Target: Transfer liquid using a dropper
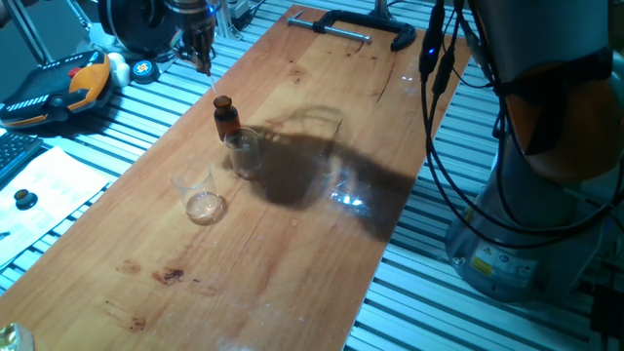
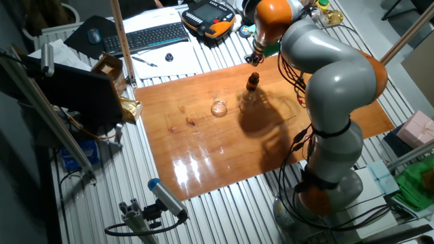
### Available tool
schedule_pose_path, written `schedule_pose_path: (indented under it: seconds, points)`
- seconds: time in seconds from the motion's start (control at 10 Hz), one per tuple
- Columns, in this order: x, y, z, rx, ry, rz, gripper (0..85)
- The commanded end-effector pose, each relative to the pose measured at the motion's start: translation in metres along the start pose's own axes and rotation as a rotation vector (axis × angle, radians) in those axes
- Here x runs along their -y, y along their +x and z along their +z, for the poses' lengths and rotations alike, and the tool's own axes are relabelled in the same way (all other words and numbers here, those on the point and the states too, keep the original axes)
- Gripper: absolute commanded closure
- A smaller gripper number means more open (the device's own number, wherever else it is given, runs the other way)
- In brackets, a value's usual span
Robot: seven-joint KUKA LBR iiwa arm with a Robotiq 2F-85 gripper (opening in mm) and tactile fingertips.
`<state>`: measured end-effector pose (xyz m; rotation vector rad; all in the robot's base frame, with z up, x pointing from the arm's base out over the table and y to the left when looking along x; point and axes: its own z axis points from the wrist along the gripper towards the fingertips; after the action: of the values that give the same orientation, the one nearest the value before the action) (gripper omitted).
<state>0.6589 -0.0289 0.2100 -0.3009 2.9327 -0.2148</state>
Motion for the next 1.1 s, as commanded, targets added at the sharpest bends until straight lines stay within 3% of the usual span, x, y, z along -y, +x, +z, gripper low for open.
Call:
schedule_pose_path:
  seconds: [0.0, 0.3, 0.8, 1.0]
  points:
    - [0.001, 0.0, 0.004, 0.001, 0.0, -0.005, 84.3]
    - [0.002, 0.004, 0.024, -0.001, -0.013, -0.025, 84.3]
    - [0.001, 0.005, 0.044, -0.007, -0.015, -0.045, 84.3]
    - [0.001, 0.006, 0.05, -0.024, -0.016, -0.049, 84.3]
